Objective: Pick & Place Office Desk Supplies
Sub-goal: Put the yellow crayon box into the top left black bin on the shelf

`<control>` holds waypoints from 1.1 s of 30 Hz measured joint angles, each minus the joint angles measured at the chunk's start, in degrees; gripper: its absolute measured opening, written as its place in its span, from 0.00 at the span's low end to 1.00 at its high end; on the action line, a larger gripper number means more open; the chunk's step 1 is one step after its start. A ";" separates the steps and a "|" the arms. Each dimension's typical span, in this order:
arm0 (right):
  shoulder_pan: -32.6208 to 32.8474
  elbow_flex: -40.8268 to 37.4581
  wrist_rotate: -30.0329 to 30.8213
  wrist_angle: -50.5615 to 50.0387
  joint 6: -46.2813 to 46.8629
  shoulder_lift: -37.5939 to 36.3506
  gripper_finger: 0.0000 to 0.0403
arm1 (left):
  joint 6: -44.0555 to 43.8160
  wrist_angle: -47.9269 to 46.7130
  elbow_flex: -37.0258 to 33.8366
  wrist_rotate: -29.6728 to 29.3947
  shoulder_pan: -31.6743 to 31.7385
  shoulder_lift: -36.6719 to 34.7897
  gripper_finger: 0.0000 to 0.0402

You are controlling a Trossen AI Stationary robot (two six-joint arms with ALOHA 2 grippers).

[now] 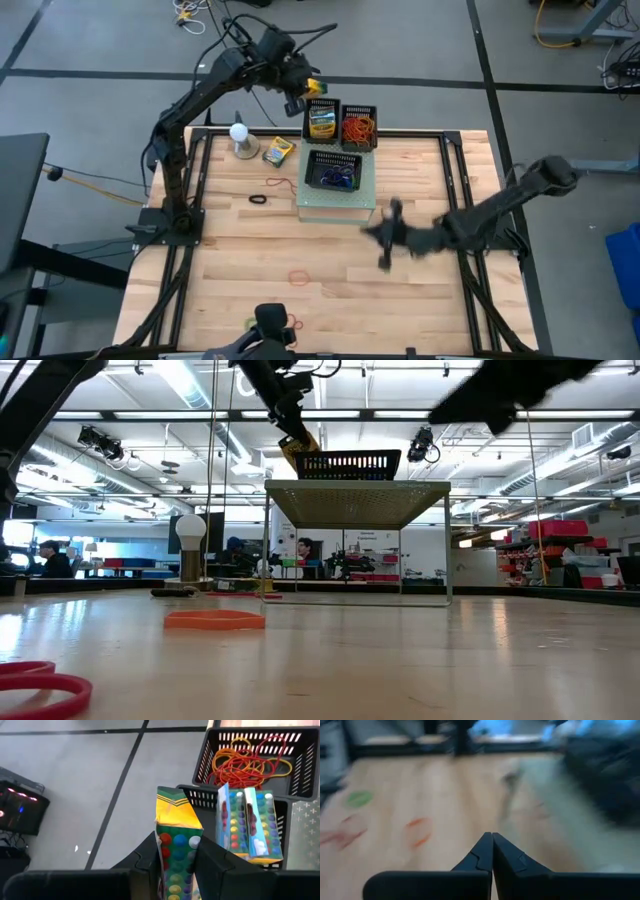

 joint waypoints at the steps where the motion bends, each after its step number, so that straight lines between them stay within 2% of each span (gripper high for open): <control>1: -2.51 1.17 0.32 -2.24 -1.55 -1.89 0.01 | 0.19 0.11 0.01 0.01 -0.01 0.00 0.23; 3: -9.50 3.48 -0.45 -6.89 -5.94 -6.25 0.01 | 0.95 -0.41 0.01 0.45 0.00 0.00 0.23; 4: -13.79 4.86 -2.76 -8.18 -9.02 -8.11 0.01 | 1.34 -0.42 0.01 0.74 0.00 0.00 0.23; 8: -34.63 13.38 -19.91 -11.33 -22.01 -10.63 0.01 | 2.98 -0.28 0.01 2.24 0.02 0.00 0.23; 11: -49.01 22.40 -31.81 -13.21 -29.87 -5.96 0.03 | 3.59 -0.27 -0.01 2.54 -0.16 0.00 0.23; 15: -61.02 34.06 -46.39 -17.06 -35.38 5.52 0.13 | 3.95 -0.18 -0.01 2.67 -0.35 0.00 0.23; 17: -63.68 38.99 -49.40 -19.72 -38.01 11.61 0.19 | 3.95 -0.20 -0.01 2.69 -0.37 0.00 0.23; 20: -65.39 44.94 -49.77 -21.49 -42.37 18.69 0.31 | 4.20 -0.18 -0.01 2.67 -0.35 0.00 0.23; 26: -65.47 53.37 -51.38 -20.76 -48.10 26.28 0.53 | 6.08 -0.20 -0.03 2.60 -0.37 0.00 0.23; 29: -65.49 56.79 -54.02 -19.74 -48.42 28.89 0.59 | 6.78 0.00 -0.07 2.60 -0.35 0.00 0.23; 33: -65.51 60.93 -55.95 -19.82 -48.63 32.96 0.59 | 7.36 0.55 -0.08 2.57 -0.35 0.00 0.23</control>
